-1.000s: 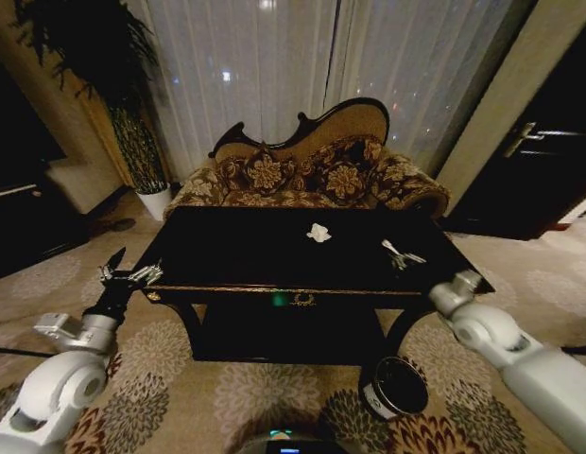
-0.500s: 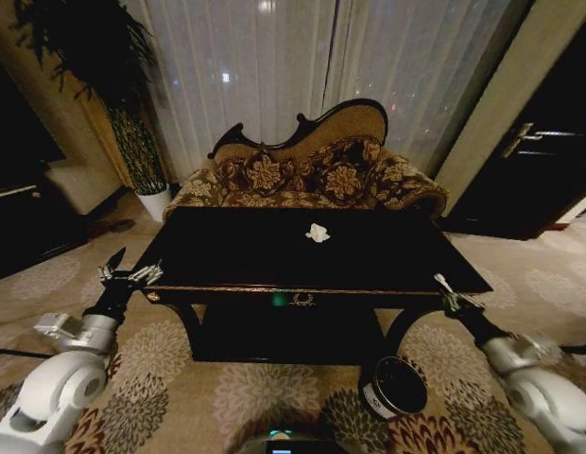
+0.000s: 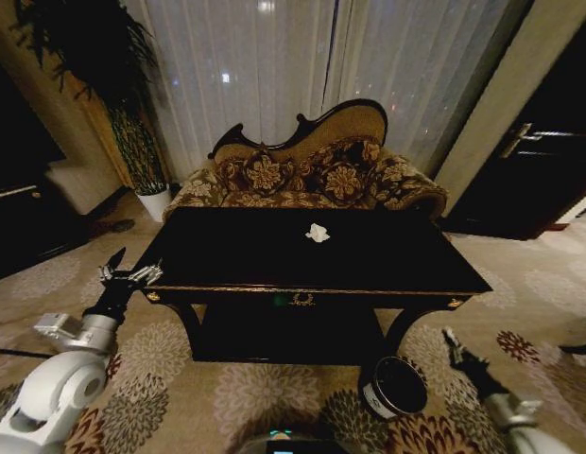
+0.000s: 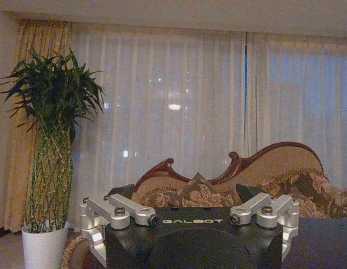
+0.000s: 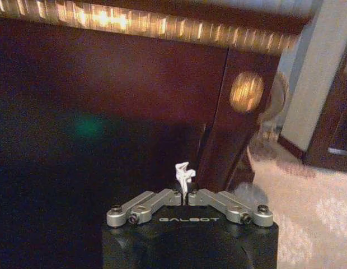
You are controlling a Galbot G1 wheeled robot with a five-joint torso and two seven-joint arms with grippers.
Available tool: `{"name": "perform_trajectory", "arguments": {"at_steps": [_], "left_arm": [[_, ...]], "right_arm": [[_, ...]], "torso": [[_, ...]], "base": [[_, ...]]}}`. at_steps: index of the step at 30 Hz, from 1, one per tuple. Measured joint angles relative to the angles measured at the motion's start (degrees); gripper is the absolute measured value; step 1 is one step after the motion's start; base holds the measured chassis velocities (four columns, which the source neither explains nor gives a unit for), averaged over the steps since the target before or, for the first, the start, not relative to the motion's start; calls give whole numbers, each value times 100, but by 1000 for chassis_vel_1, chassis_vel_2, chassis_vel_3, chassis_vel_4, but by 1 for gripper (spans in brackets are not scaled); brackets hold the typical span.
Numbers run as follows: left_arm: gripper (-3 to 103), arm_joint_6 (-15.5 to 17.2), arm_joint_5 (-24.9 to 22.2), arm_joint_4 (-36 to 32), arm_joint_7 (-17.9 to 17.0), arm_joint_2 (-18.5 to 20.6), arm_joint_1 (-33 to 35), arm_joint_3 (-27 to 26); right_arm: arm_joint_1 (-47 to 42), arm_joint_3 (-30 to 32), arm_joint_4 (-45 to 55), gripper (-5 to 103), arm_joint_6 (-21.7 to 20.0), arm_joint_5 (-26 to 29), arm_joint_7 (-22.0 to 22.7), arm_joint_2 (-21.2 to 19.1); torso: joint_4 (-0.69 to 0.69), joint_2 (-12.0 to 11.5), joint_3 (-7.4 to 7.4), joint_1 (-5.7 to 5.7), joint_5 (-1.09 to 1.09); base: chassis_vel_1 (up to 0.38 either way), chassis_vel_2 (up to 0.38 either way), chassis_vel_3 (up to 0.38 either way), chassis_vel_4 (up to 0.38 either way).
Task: Move to the front of the table and place the trash on the table into the trash bin.
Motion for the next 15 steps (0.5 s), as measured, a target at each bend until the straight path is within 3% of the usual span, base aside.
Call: {"name": "perform_trajectory", "arguments": {"at_steps": [2, 4, 7, 15], "left_arm": [[100, 0, 0, 0, 0, 0, 0, 0], [100, 0, 0, 0, 0, 0, 0, 0], [100, 0, 0, 0, 0, 0, 0, 0], [100, 0, 0, 0, 0, 0, 0, 0]], "right_arm": [[476, -383, -598, 1, 84, -228, 48, 55], [612, -487, -798, 1, 97, -310, 60, 64], [1232, -979, -1873, 1, 304, -617, 82, 112], [2049, -1509, -3541, 1, 790, -1052, 64, 201]], "torso": [[5, 0, 0, 0, 0], [5, 0, 0, 1, 0], [1, -1, 1, 1, -1], [0, -1, 1, 1, -2]], "base": [[0, 0, 0, 0], [0, 0, 0, 0], [0, 0, 0, 0], [0, 0, 0, 0]]}}
